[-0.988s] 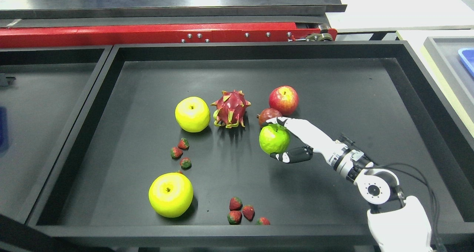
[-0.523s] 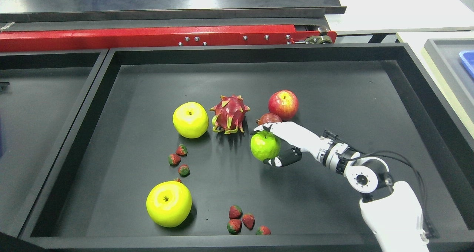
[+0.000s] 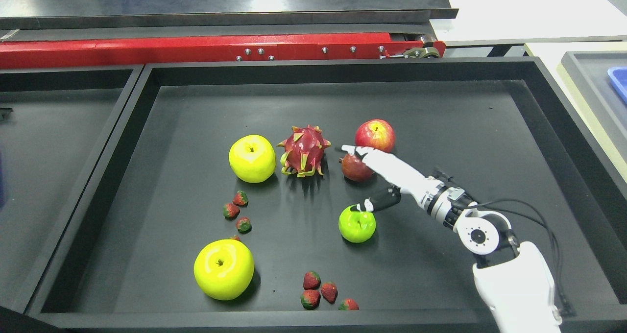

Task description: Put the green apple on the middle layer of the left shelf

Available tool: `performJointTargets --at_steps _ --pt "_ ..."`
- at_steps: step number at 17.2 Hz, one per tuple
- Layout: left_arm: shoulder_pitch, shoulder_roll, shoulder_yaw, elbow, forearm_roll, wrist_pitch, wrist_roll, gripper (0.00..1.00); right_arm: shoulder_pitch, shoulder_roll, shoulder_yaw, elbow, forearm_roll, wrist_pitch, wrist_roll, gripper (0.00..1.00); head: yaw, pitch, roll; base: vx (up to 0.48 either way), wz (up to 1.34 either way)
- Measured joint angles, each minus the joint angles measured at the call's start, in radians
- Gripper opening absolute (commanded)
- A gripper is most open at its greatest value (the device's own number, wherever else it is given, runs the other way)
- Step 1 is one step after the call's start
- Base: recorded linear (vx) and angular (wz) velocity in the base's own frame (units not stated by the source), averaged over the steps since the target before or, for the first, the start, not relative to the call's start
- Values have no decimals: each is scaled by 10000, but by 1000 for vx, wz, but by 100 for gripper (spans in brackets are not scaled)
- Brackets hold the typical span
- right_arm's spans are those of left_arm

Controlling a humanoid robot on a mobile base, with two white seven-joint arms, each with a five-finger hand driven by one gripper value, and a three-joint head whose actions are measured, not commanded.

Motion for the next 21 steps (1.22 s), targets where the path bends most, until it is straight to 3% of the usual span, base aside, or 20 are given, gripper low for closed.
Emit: performJointTargets --at_steps 3,9,14,21 --pt "-1 0 0 1 0 38 0 100 753 361 -491 41 -1885 -38 -1658 100 0 0 0 0 0" --pt "-2 0 0 0 0 45 0 100 2707 891 -1079 -143 -4864 -893 -2554 100 0 0 0 0 0" --pt "-2 0 0 1 0 47 0 100 3649 1163 -1231 -428 -6054 -1066 -2655 100 0 -1 0 0 0" --pt "-1 0 0 1 0 48 0 100 4094 1375 -1250 -658 -6580 -1082 -2664 100 0 -1 0 0 0"
